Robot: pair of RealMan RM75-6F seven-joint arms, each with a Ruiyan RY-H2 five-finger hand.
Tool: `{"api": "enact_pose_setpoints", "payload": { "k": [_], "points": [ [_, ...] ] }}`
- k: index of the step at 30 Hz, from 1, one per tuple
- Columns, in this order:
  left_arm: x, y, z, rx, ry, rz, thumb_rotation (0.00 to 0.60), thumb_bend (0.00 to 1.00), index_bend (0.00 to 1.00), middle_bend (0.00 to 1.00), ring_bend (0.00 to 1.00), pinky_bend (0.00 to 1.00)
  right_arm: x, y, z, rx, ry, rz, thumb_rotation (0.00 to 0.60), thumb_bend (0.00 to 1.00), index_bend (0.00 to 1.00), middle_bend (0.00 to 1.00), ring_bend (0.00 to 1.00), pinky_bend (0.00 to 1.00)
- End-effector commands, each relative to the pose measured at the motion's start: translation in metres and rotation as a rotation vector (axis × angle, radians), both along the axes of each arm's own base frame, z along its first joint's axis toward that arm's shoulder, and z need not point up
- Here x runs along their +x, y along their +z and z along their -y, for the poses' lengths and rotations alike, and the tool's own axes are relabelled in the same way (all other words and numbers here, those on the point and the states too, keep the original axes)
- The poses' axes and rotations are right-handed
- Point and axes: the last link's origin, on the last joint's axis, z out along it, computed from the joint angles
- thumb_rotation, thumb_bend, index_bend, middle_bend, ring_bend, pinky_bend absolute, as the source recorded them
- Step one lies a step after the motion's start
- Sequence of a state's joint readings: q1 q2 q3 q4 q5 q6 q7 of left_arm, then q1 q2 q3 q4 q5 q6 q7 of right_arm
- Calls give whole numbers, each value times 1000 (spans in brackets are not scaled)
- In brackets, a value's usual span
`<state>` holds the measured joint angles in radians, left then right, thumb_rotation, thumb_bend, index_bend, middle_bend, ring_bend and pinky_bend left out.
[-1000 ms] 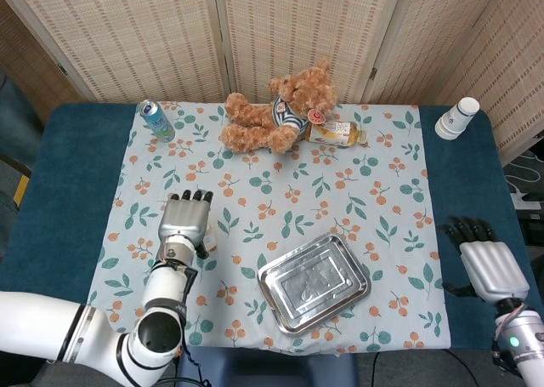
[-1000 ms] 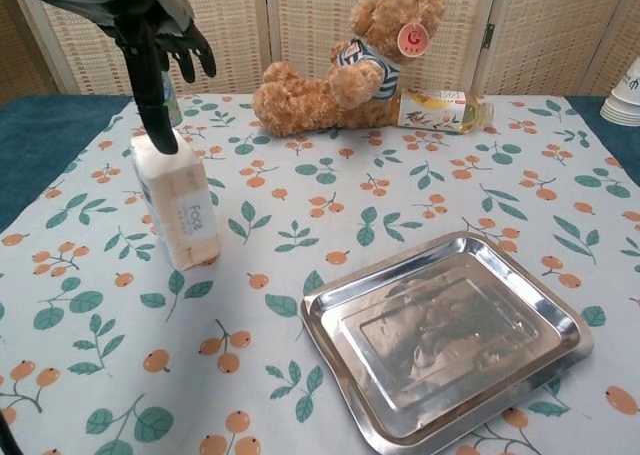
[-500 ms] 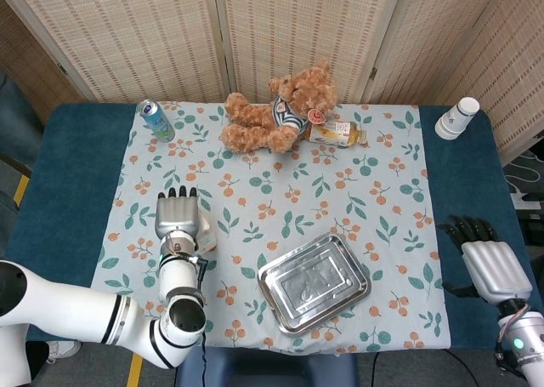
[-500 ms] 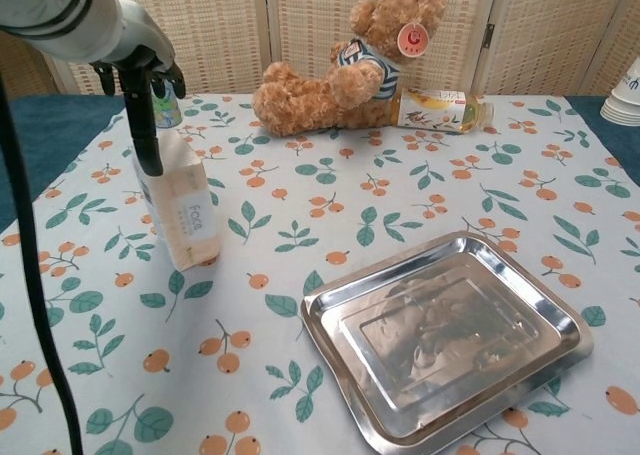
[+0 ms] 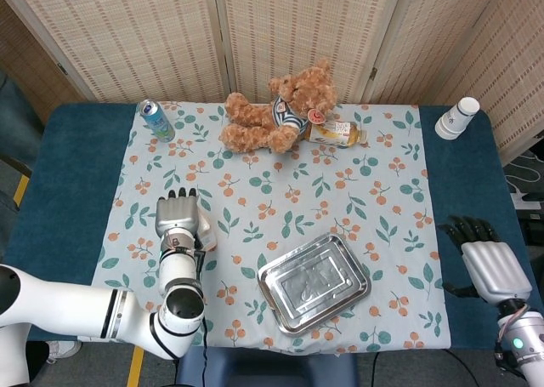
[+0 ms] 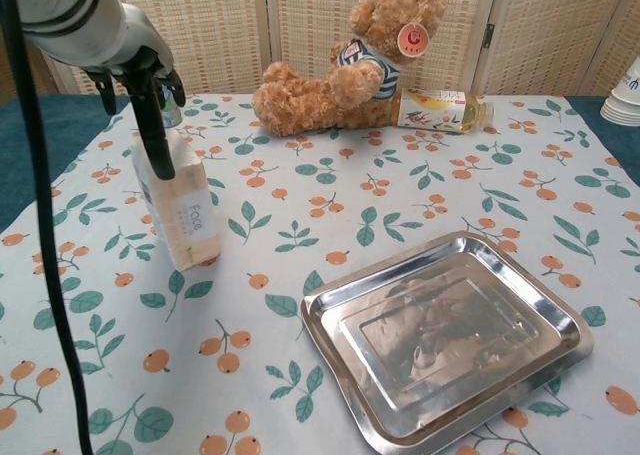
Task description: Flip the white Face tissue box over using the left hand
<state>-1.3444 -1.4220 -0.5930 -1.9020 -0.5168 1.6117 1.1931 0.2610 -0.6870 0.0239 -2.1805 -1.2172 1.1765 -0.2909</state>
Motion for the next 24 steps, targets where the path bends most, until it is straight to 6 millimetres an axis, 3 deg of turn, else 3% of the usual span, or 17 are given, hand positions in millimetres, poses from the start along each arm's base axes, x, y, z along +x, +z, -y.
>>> {"api": "enact_pose_setpoints", "payload": {
  "k": [1,24],
  "points": [
    [-2,-2,-1,7,5,-6,600,115,0,34,0,153,0,0,0,0,0,1,600,118,152,45,0,0],
    [-7,-16,-7,31,1,-35,600,113,0,64,0,174,-2,2,1,-2,-9,7,600,118,152,45,0,0]
  ]
}}
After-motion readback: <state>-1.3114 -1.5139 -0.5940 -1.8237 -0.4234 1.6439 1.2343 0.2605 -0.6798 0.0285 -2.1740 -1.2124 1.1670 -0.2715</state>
